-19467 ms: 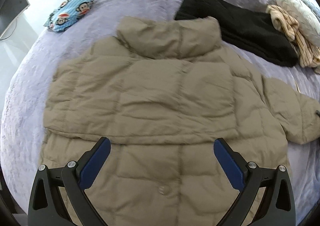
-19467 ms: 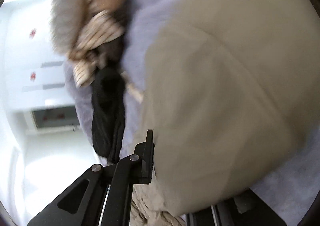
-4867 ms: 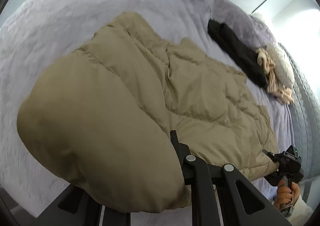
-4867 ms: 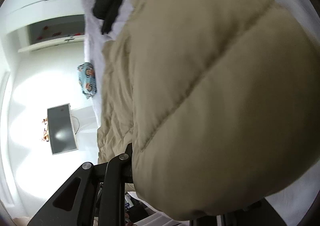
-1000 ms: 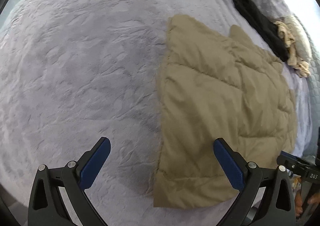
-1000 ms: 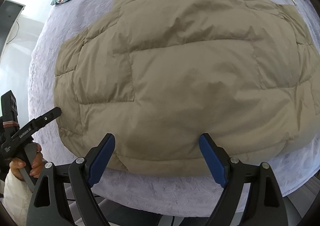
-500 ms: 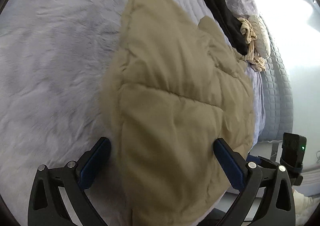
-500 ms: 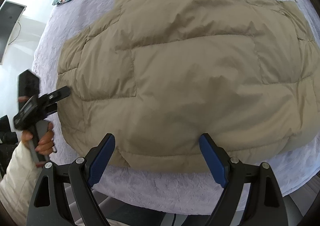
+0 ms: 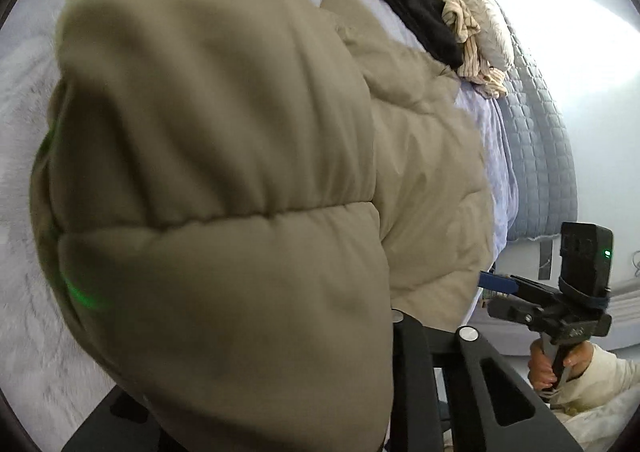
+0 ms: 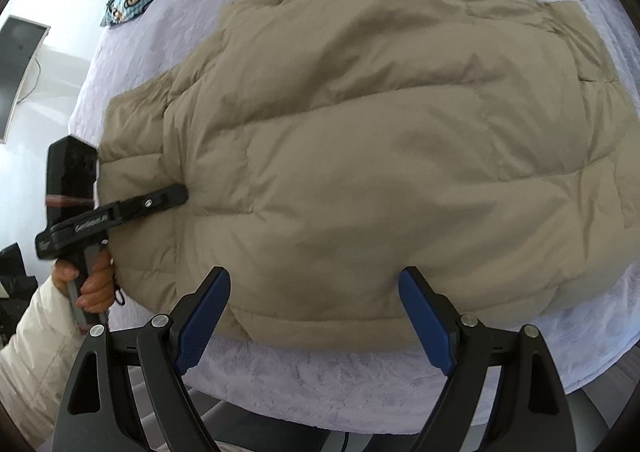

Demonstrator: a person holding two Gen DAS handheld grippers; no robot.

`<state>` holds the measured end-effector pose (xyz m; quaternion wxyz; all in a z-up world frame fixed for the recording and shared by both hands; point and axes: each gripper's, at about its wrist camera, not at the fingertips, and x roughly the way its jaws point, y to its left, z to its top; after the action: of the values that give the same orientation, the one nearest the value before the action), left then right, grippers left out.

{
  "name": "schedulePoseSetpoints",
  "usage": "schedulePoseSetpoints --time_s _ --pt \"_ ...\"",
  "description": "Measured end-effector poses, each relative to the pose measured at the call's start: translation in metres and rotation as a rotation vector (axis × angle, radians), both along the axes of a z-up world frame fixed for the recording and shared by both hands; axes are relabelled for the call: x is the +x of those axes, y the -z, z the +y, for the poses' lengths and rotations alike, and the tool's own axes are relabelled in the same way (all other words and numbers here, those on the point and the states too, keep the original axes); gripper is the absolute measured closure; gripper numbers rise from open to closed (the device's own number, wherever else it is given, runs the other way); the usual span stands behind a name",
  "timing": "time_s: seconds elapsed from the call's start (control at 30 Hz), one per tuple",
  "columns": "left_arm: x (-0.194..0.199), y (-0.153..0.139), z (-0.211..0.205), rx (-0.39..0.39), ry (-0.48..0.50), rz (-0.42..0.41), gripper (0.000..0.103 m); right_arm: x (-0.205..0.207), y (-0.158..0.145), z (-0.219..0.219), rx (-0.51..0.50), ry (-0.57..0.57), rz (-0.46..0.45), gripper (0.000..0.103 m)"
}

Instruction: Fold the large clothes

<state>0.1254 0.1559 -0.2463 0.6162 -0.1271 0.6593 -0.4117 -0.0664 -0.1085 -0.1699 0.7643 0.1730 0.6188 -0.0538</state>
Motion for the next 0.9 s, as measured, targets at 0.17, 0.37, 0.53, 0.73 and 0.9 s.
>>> schedulePoseSetpoints --time_s 0.17,0.37,0.53,0.73,0.9 --pt "-0.004 -0.039 -0.001 -0.005 -0.040 -0.029 0.079 -0.001 -0.012 -0.025 -0.016 0.028 -0.059 0.015" --pt "-0.009 -0.083 -0.031 0.063 -0.075 -0.076 0.079 0.011 -0.018 -0.069 -0.034 0.112 -0.182 0.095" --pt "-0.026 -0.135 -0.071 0.089 -0.104 -0.116 0.079 0.036 0.012 -0.085 0.036 0.067 -0.207 0.096" --pt "-0.048 -0.174 -0.158 0.147 -0.075 -0.141 0.079 0.064 0.052 -0.104 0.188 0.048 -0.186 0.100" --pt "-0.062 -0.172 -0.228 0.252 -0.017 -0.195 0.078 0.071 0.073 -0.119 0.305 0.059 -0.169 0.103"
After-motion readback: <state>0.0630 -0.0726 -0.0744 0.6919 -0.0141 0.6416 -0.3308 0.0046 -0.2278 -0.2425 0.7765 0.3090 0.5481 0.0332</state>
